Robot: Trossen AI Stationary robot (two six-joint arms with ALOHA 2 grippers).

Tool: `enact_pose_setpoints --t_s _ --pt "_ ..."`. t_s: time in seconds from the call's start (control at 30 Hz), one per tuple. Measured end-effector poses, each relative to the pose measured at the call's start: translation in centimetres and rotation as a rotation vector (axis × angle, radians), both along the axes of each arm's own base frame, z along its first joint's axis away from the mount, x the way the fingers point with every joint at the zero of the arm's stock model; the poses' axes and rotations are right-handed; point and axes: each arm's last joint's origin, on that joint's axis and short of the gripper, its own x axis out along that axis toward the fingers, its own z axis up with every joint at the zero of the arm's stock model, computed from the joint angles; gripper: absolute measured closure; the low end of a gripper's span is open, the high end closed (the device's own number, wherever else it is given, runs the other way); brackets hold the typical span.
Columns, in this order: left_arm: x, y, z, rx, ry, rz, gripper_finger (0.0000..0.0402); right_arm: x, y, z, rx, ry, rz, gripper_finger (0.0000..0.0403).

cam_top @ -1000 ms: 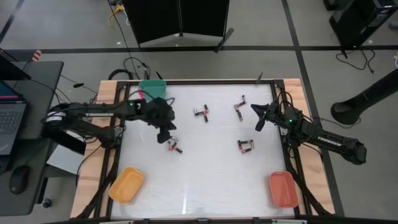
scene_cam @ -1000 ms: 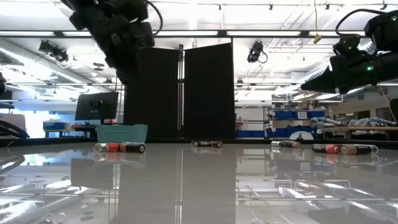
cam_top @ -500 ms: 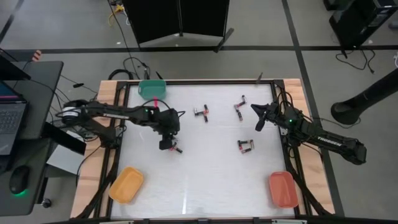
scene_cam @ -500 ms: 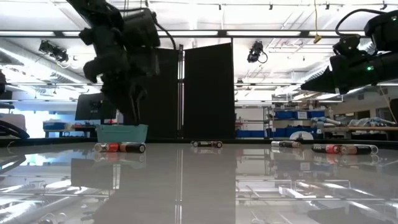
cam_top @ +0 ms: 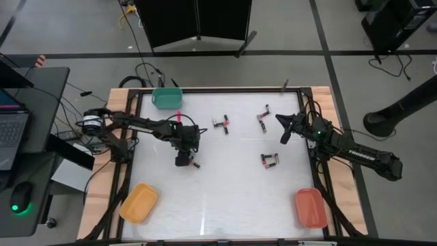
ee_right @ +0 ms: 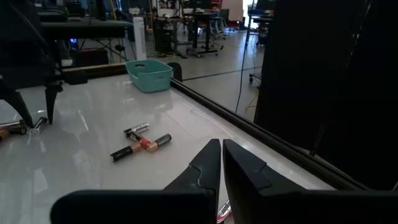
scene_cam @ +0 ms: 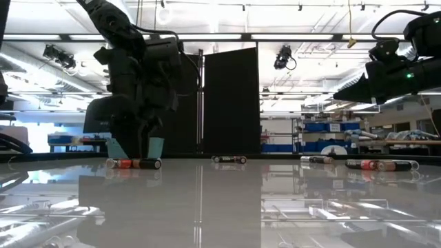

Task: Sort batteries
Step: Put the middle left silver battery behind the red battery into the blue bin

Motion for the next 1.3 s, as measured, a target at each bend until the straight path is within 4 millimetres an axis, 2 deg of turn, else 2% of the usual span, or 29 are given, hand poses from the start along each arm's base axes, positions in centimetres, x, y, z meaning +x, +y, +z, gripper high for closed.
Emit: enact_pose_setpoints --t_s 0.33,0.67,0.87,1.0,1.1,1.2,1.3 --pt "0.2 0.1 -0.2 0.036 -0.008 -0.009 0.0258 0.0 0.0 0.0 0.000 0.000 0.000 0.0373" --pt "1.0 -0.2 -0.1 0.082 -0.081 -0.044 0.0355 0.0 0.0 0.0 0.000 0.000 0.000 0.0373" --pt "1.5 0.2 0.7 0.144 -0.076 0.053 0.0355 0.0 0.0 0.0 0.000 0.000 0.000 0.0373" --pt "2.5 1.3 3.6 0.173 -0.075 0.142 0.0355 0.0 0.0 0.0 0.000 0.000 0.000 0.0373" --pt "2.9 2.9 5.7 0.168 -0.076 0.234 0.0355 0.0 0.0 0.0 0.000 0.000 0.000 0.0373" --pt "2.4 5.3 7.3 0.154 -0.067 0.357 0.0355 0.0 0.0 0.0 0.000 0.000 0.000 0.0373" --pt "0.9 8.0 8.1 0.143 -0.044 0.495 0.0355 0.0 0.0 0.0 0.000 0.000 0.000 0.0373"
